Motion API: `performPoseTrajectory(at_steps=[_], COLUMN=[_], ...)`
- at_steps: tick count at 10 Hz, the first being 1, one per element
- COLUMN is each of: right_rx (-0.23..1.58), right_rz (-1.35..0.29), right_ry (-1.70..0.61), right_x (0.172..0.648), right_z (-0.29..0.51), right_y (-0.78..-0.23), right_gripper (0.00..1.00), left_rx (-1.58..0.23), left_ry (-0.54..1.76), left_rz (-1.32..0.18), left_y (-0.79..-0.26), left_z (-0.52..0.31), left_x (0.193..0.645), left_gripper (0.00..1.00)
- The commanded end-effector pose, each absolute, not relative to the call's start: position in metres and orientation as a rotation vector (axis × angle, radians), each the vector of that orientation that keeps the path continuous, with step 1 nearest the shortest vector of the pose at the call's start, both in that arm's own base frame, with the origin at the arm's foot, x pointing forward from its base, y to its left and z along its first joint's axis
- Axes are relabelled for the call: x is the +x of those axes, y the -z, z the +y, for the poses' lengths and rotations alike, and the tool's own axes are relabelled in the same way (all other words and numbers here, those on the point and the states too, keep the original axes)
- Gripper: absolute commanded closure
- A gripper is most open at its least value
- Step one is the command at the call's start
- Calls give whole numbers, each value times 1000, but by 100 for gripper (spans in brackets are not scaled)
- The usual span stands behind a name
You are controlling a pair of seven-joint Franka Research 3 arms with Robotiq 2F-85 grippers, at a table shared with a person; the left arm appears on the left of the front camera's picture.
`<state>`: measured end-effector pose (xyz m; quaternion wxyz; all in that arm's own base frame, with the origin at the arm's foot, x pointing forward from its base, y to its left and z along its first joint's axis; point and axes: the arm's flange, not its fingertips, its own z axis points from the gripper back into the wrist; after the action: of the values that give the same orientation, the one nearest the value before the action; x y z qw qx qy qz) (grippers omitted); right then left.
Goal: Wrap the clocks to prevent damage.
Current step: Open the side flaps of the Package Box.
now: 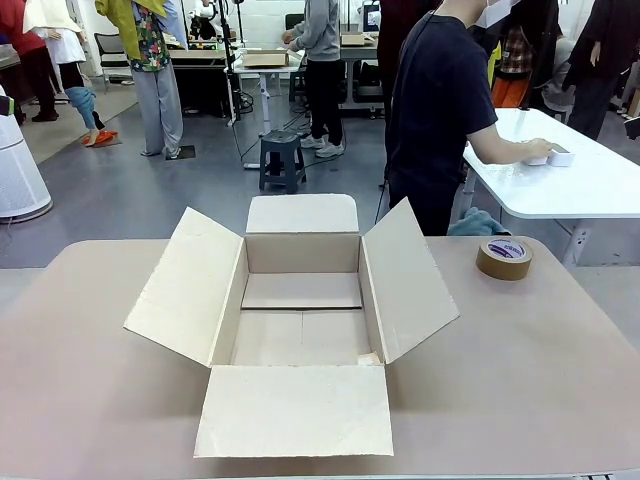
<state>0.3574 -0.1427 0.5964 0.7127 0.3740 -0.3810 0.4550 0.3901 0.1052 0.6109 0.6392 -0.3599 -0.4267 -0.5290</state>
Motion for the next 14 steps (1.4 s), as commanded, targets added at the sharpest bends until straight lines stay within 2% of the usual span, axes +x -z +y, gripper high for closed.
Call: performPoseTrajectory(at_steps=[1, 3, 4, 5, 6, 7, 8, 14], right_rx=[841, 841, 829, 836, 834, 828, 825, 849], right_rz=[-860, -860, -845, -834, -814, -786, -775, -758], right_ry=[-1017, -1017, -1009, -1033, -1042, -1048, -1059, -1048], right_x=[358, 358, 357, 355, 355, 357, 356, 359], right_z=[-143, -143, -143, -143, -143, -142, -142, -147], right_y=[-596, -596, -596, -598, -600, -602, -604, -604], right_gripper=[0, 0, 60, 60, 100, 65, 100, 100], left_rx=[-835, -821, -855, -855, -857, -853, -865, -869], left_ry=[1215, 1207, 1242, 1232, 1239, 1243, 1249, 1282], left_rz=[-992, -974, -964, -969, -928, -879, -875, -850], left_y=[-612, -611, -613, -613, -615, -617, -618, -616], left_z=[106, 105, 106, 108, 109, 112, 111, 113], left_x=[390, 390, 390, 386, 387, 389, 387, 392], left_gripper=[0, 0, 59, 59, 100, 65, 100, 100])
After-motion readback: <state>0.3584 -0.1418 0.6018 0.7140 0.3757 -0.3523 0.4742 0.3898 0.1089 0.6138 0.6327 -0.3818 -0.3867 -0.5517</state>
